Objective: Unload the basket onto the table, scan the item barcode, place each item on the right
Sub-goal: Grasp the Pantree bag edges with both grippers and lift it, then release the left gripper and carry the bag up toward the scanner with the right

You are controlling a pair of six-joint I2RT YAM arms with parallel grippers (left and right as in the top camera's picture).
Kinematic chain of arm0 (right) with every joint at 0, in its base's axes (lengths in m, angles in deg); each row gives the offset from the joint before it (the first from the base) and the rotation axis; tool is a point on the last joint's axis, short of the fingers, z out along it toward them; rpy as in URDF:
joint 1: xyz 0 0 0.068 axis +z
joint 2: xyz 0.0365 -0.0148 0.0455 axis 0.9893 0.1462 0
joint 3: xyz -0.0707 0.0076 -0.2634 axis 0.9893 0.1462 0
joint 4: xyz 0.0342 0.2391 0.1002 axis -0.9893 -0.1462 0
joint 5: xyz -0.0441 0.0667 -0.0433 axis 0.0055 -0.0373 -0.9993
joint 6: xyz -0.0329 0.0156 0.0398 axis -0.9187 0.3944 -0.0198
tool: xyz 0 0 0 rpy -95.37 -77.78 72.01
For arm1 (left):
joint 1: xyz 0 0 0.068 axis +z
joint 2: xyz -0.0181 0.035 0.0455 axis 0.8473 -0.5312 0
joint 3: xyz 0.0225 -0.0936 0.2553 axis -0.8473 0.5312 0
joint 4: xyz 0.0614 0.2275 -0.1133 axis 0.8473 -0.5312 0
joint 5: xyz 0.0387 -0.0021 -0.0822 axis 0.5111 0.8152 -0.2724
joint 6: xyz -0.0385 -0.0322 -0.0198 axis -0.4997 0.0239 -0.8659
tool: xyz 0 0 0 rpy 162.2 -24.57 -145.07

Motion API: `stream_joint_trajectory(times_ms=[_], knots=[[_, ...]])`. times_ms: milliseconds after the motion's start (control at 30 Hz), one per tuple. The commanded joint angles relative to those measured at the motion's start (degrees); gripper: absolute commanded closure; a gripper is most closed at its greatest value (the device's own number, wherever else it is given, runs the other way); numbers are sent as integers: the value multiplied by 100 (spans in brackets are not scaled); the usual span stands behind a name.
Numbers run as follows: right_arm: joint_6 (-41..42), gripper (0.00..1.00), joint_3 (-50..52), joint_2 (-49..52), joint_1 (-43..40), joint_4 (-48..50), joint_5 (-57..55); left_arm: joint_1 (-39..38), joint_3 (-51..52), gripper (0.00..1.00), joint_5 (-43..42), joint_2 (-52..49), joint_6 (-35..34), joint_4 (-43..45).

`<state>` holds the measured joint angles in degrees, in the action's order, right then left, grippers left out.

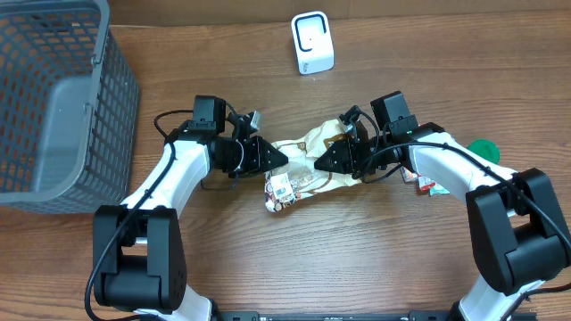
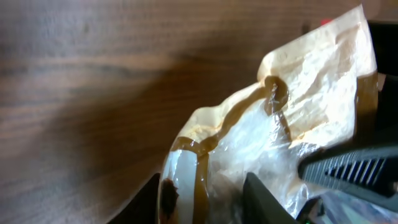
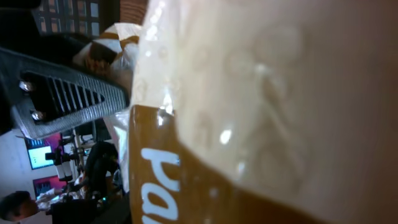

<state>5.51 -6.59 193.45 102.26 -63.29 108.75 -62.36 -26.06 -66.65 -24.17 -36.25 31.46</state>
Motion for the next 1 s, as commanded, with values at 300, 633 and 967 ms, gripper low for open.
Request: stream_joint_trajectory(times_ms=[300, 633, 967], knots=[[-236, 84, 24, -66, 13, 282, 68, 81, -278, 26, 1508, -11, -136, 754], [-741, 84, -197, -120, 9, 302, -109, 402, -568, 20, 4671, 592, -544, 199], [-1641, 96, -776, -1095, 57, -334, -1154, 754, -566, 0, 5945, 581, -490, 251]])
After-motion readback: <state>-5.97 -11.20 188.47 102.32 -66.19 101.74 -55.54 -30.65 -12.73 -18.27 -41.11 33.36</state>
